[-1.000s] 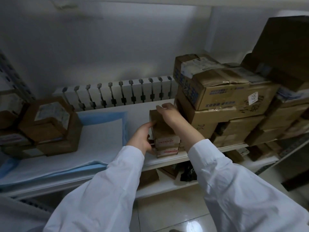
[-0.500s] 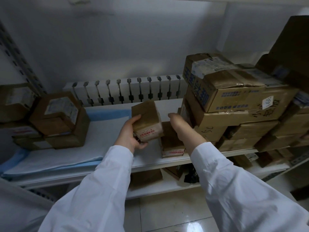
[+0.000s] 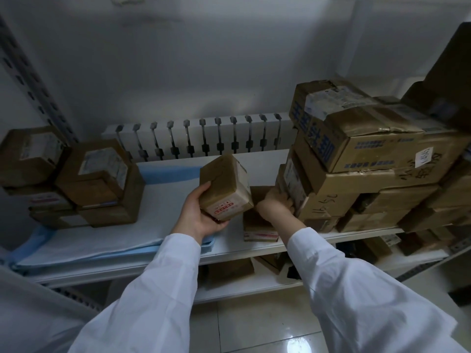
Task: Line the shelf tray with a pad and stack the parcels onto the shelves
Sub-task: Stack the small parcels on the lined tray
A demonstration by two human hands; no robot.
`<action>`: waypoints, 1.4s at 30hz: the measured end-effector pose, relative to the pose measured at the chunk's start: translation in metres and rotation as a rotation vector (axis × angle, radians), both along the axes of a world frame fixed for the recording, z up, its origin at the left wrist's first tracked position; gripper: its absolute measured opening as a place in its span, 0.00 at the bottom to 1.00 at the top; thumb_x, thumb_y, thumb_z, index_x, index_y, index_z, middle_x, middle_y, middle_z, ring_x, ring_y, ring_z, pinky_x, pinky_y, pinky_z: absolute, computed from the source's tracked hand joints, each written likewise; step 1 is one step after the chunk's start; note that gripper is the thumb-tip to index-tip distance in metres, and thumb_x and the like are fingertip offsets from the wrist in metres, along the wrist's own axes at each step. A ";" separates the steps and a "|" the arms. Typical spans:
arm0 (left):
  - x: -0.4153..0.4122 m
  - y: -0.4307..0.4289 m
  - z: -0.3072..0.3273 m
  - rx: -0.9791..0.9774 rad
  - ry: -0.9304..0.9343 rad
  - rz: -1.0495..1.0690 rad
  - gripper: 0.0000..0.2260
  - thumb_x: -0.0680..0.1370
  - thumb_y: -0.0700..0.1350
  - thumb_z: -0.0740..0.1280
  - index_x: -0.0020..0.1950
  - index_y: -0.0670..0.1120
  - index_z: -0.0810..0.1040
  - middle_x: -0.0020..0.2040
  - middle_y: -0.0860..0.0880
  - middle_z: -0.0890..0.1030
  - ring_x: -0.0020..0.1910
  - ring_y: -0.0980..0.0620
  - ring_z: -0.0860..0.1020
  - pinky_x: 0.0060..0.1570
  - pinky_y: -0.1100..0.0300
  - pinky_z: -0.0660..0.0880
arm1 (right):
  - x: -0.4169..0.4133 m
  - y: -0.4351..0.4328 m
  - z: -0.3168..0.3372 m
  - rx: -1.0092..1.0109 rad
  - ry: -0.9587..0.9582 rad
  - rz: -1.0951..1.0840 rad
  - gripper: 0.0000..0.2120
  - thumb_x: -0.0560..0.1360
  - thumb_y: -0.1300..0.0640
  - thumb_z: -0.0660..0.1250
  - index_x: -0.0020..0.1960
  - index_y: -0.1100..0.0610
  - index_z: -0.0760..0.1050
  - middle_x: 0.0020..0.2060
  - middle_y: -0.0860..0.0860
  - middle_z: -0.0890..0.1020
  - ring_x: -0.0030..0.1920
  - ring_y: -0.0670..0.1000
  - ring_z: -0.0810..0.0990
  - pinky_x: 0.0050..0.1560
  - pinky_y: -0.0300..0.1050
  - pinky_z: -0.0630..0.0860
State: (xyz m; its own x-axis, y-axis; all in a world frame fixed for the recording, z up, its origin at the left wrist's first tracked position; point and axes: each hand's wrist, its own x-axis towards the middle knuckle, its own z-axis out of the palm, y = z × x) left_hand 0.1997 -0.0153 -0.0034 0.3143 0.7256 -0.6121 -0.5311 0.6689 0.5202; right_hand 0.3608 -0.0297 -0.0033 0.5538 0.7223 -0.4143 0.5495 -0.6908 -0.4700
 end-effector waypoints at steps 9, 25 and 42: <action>-0.013 0.001 0.000 -0.053 -0.063 -0.027 0.24 0.69 0.55 0.69 0.63 0.50 0.74 0.56 0.42 0.79 0.57 0.40 0.76 0.54 0.46 0.72 | -0.002 0.003 -0.020 0.228 0.620 -0.073 0.19 0.74 0.51 0.65 0.64 0.52 0.70 0.57 0.55 0.78 0.55 0.56 0.76 0.52 0.50 0.75; -0.032 0.005 0.023 0.055 -0.185 0.040 0.21 0.71 0.54 0.67 0.63 0.49 0.74 0.58 0.40 0.79 0.58 0.39 0.75 0.50 0.46 0.74 | -0.016 0.023 0.001 0.375 0.734 -0.248 0.47 0.50 0.39 0.73 0.65 0.51 0.64 0.57 0.56 0.78 0.52 0.60 0.79 0.57 0.59 0.76; -0.121 -0.002 0.099 0.428 -0.002 0.274 0.11 0.76 0.47 0.63 0.57 0.47 0.76 0.50 0.43 0.81 0.50 0.45 0.78 0.48 0.52 0.74 | -0.120 0.041 0.064 0.491 1.039 -0.070 0.23 0.74 0.40 0.62 0.65 0.51 0.71 0.55 0.54 0.81 0.51 0.59 0.81 0.56 0.58 0.76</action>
